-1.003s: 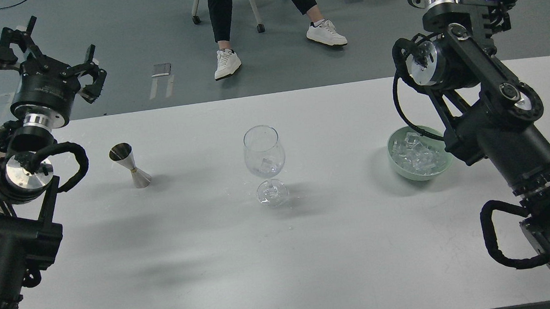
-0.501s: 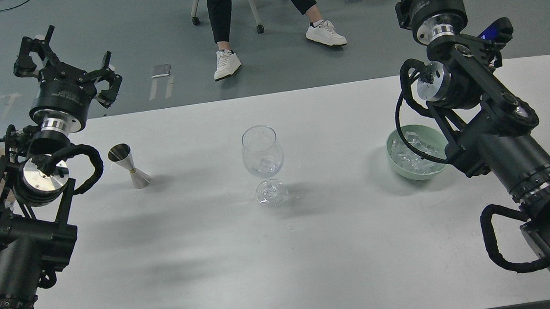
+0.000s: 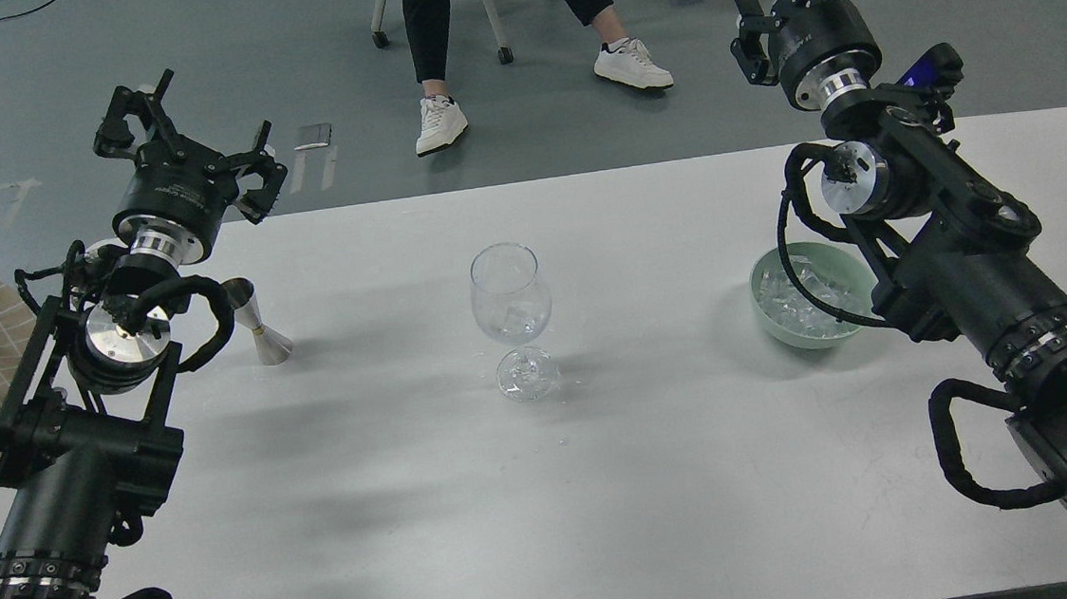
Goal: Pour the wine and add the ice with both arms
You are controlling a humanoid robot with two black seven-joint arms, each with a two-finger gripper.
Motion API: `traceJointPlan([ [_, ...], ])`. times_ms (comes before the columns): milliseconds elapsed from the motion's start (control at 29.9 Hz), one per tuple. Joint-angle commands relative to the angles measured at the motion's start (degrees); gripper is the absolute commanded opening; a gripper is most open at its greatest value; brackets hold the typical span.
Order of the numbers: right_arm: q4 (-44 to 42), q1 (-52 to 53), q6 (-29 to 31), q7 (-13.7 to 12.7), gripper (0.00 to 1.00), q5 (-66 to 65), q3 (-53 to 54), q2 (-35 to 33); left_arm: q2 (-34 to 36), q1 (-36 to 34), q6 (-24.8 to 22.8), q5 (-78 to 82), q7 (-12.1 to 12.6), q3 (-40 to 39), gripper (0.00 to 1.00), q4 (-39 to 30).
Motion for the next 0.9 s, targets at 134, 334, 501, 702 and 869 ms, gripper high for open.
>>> traceJointPlan([
  [134,-2.0,1.1,0.4,-0.2,1.0,-0.2,-3.8,-1.0,-0.5,-0.5,0.0,0.4,1.1,0.1,0.97,0.0],
  [334,-1.5,1.2,8.4,-0.2,1.0,0.0,-9.3,-6.1,-3.4,-0.8,0.0,3.5,1.0,0.7,0.97,0.4],
  [501,-0.6,1.4,10.3,0.0,1.0,0.1,-9.1,-6.4,-4.6,-0.8,-0.2,4.3,1.1,0.7,0.97,0.6],
  [702,0.6,1.1,9.6,0.1,1.0,0.3,-5.0,-6.1,-4.4,-0.7,-1.8,4.4,1.5,0.7,0.97,0.6],
  [869,1.3,0.7,9.7,0.1,1.0,0.3,-3.9,-6.0,-4.2,-0.6,-1.8,4.4,1.6,0.7,0.97,0.6],
])
